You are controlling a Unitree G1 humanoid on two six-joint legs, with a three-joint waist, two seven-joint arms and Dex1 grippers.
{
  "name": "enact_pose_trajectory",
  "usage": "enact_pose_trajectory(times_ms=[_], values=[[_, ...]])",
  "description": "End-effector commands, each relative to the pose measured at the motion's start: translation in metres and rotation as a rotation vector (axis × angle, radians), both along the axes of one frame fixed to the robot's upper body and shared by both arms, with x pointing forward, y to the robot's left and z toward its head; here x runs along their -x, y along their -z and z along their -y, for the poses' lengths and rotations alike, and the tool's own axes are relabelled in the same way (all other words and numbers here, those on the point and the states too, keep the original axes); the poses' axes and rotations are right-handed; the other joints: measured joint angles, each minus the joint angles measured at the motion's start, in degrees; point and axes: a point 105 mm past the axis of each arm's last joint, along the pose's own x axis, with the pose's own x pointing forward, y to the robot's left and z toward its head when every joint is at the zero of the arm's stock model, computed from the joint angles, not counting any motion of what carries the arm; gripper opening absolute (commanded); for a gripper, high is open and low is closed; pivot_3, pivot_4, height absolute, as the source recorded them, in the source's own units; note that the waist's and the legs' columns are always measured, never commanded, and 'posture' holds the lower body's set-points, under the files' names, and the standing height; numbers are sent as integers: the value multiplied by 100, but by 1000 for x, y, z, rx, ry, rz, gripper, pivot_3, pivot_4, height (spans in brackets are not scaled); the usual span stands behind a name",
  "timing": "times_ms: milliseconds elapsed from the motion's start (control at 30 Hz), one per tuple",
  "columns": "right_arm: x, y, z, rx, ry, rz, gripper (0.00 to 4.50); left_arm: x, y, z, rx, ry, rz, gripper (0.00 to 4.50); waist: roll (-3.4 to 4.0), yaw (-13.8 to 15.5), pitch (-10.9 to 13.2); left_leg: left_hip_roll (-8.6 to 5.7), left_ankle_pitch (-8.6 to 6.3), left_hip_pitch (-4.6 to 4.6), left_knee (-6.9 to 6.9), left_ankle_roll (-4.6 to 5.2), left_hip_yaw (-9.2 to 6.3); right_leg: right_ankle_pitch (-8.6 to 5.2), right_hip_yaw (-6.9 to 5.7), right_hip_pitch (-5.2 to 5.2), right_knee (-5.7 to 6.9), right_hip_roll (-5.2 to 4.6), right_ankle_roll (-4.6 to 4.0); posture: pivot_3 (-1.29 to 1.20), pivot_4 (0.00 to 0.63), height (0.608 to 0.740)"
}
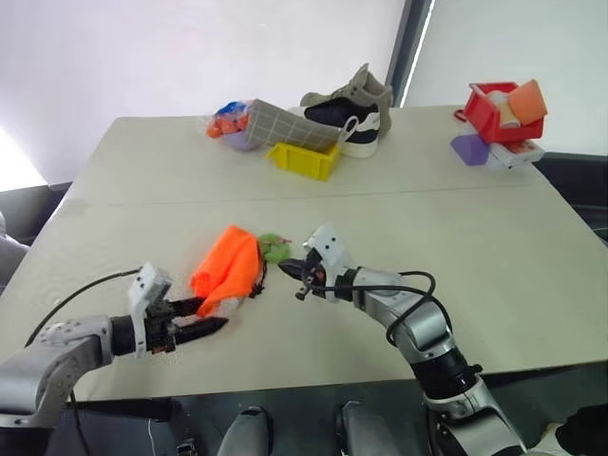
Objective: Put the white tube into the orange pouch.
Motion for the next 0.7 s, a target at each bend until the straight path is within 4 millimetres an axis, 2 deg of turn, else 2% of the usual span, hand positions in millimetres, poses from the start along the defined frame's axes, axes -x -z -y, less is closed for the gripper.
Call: enact_pose_trajectory(times_ms=[33,300,400,533,700], values=[[-1,-12,-1,-23,-13,46,0,7,-1,1,-75,56,30,4466,2,4,1,0,0,0,0,0,0,0,0,-4,0,0,0,0,150,740],[-13,-17,0,-49,42,32,0,5,-1,-4,-69,9,55,4466,11,7,7,0,0,-3,0,0,1,0,0,-22,-1,-2,-2,0,150,740],[-22,-19,-4,-56,79,37,761,-1,-5,-3,-59,-16,123,4500,12,0,7,0,0,-2,0,0,1,0,0,-22,0,-1,-2,0,150,740],[-43,-11,-8,-17,200,18,2769,-6,-11,0,-20,-45,201,4500,11,-3,6,0,0,-1,0,0,1,2,0,-22,6,2,-5,0,150,740],[-54,-3,-14,18,252,-5,2769,-2,-14,-2,-7,-55,232,4500,12,1,7,0,0,-3,0,0,1,3,0,-20,3,1,-5,0,150,740]])
